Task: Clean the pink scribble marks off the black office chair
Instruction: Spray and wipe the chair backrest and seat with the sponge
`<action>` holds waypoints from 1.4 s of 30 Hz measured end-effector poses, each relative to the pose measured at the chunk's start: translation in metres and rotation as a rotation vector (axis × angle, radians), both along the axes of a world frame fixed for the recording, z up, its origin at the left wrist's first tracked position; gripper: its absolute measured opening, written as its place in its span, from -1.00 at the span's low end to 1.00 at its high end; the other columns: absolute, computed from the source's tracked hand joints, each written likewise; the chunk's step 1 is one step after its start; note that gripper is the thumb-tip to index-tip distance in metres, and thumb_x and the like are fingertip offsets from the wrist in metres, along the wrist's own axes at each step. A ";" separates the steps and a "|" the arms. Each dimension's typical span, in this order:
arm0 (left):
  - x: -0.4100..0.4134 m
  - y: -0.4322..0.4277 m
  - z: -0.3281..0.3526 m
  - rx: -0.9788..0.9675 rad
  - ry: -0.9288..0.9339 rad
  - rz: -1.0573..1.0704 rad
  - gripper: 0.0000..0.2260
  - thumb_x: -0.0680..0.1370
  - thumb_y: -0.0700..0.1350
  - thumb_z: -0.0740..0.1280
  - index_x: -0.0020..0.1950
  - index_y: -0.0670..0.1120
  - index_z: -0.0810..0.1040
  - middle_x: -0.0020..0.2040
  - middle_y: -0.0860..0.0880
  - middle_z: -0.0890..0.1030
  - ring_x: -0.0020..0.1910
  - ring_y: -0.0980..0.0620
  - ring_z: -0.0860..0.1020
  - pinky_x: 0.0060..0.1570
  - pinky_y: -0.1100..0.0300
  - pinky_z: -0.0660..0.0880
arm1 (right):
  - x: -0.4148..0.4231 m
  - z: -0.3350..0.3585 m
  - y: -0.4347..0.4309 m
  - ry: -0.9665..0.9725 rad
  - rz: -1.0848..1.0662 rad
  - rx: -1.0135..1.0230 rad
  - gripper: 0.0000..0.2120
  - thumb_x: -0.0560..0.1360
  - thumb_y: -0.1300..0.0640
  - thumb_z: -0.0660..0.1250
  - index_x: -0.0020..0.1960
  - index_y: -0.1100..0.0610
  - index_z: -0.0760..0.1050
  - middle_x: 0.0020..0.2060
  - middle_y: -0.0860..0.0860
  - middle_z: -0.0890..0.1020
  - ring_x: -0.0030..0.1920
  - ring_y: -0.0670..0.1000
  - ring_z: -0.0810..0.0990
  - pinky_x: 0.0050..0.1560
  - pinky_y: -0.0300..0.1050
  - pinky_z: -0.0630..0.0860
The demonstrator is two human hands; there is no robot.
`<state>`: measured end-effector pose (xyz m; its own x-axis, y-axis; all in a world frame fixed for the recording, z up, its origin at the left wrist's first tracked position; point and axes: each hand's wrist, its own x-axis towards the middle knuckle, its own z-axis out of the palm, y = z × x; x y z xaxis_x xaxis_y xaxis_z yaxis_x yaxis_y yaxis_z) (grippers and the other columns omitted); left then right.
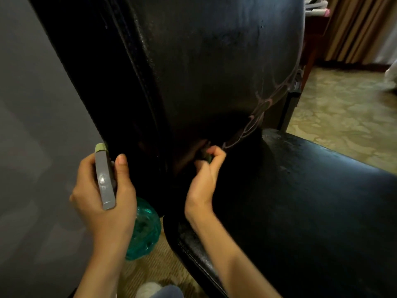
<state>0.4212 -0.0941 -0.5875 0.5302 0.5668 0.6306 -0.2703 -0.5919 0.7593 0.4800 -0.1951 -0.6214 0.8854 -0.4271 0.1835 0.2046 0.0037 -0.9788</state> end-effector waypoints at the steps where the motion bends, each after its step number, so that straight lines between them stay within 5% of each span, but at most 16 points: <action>1: 0.000 0.000 0.000 -0.002 0.002 0.001 -0.86 0.55 0.05 0.27 0.00 0.01 0.46 -0.27 0.35 0.52 -0.34 0.29 0.48 -0.33 0.35 0.39 | -0.010 -0.006 0.002 -0.036 0.039 -0.059 -0.70 0.33 0.14 0.10 -0.14 -0.27 0.38 0.16 0.22 0.45 0.12 0.19 0.46 0.16 0.13 0.45; 6: 0.000 0.001 -0.001 -0.027 0.001 -0.026 -0.70 0.54 0.10 0.26 0.06 -0.11 0.51 -0.27 0.36 0.52 -0.32 0.28 0.48 -0.29 0.27 0.40 | -0.017 -0.009 -0.024 -0.122 0.106 -0.005 -0.74 0.29 0.19 0.12 -0.06 -0.05 0.37 -0.03 0.07 0.46 -0.07 -0.06 0.44 -0.04 -0.16 0.40; 9: 0.000 0.001 0.000 -0.019 -0.001 -0.041 -0.72 0.54 0.11 0.25 0.03 -0.10 0.51 -0.27 0.32 0.52 -0.33 0.24 0.48 -0.30 0.23 0.40 | 0.015 -0.006 -0.053 -0.028 -0.070 0.146 -0.77 0.35 0.25 0.17 -0.11 -0.06 0.34 -0.02 0.01 0.43 0.05 0.06 0.41 0.08 -0.10 0.31; 12: 0.000 0.001 -0.001 -0.005 -0.005 -0.030 -0.81 0.55 0.10 0.26 -0.03 -0.02 0.47 -0.29 0.28 0.51 -0.34 0.21 0.47 -0.31 0.16 0.40 | 0.055 -0.007 -0.082 0.079 -0.206 0.045 -0.73 0.45 0.38 0.17 -0.02 0.03 0.33 0.12 0.03 0.39 0.17 0.11 0.35 0.02 -0.28 0.17; 17: 0.001 -0.001 -0.001 -0.012 -0.006 -0.001 -0.86 0.55 0.08 0.27 -0.01 0.04 0.45 -0.30 0.17 0.50 -0.31 0.16 0.48 -0.24 0.03 0.46 | 0.099 -0.019 -0.079 0.186 -0.138 -0.103 -0.65 0.49 0.41 0.09 0.20 0.10 0.27 0.27 0.05 0.32 0.24 0.10 0.29 0.11 -0.21 0.22; 23: 0.000 -0.001 0.001 0.000 0.014 0.010 -0.88 0.55 0.10 0.26 -0.08 0.08 0.45 -0.32 0.15 0.49 -0.33 0.10 0.48 -0.27 -0.06 0.48 | 0.062 -0.029 -0.036 0.107 -0.024 -0.096 -0.66 0.42 0.47 0.11 0.06 0.11 0.19 0.11 0.07 0.31 0.14 0.08 0.29 -0.10 -0.50 0.16; 29: 0.002 0.003 -0.006 -0.001 0.042 0.020 -0.92 0.54 0.23 0.23 -0.10 0.28 0.40 -0.27 0.20 0.52 -0.28 0.12 0.52 -0.20 -0.07 0.53 | 0.032 -0.035 -0.038 0.025 0.108 -0.188 -0.62 0.47 0.42 0.11 -0.04 -0.09 0.20 0.15 0.09 0.34 0.19 0.11 0.34 0.23 -0.01 0.34; 34: 0.001 0.003 -0.005 -0.015 0.050 0.021 -0.92 0.53 0.25 0.24 -0.14 0.31 0.40 -0.27 0.30 0.52 -0.29 0.17 0.50 -0.19 -0.03 0.52 | 0.074 -0.013 -0.081 0.132 -0.310 -0.098 -0.66 0.46 0.45 0.12 0.13 0.10 0.30 0.24 0.08 0.31 0.17 0.10 0.34 0.04 -0.30 0.18; 37: 0.001 0.003 -0.007 -0.030 0.059 0.029 -0.97 0.51 0.26 0.24 -0.13 0.41 0.40 -0.25 0.37 0.51 -0.26 0.23 0.48 -0.11 0.01 0.50 | 0.101 -0.023 -0.094 0.205 -0.209 -0.266 -0.64 0.53 0.39 0.10 0.25 0.09 0.28 0.31 0.08 0.28 0.19 0.08 0.37 0.14 -0.22 0.29; 39: 0.003 0.005 -0.010 -0.034 0.063 0.031 -0.98 0.50 0.29 0.23 -0.12 0.45 0.39 -0.24 0.38 0.51 -0.25 0.24 0.48 -0.09 -0.01 0.49 | 0.106 -0.034 -0.083 0.171 -0.150 -0.378 -0.72 0.61 0.28 0.04 0.25 0.02 0.29 0.27 0.02 0.33 0.10 -0.05 0.38 0.11 -0.34 0.35; 42: 0.006 0.006 -0.012 -0.032 0.047 0.029 -0.92 0.51 0.30 0.22 -0.11 0.35 0.41 -0.25 0.26 0.51 -0.22 0.15 0.50 -0.10 -0.08 0.53 | 0.095 -0.046 -0.063 0.117 -0.158 -0.470 -0.75 0.65 0.24 -0.01 0.28 0.07 0.29 0.07 -0.13 0.36 0.23 0.07 0.34 -0.10 -0.63 0.28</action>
<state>0.4270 -0.0878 -0.5992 0.5417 0.6020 0.5866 -0.2165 -0.5743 0.7895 0.5754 -0.2583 -0.6671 0.8426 -0.4529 0.2916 0.0562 -0.4644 -0.8838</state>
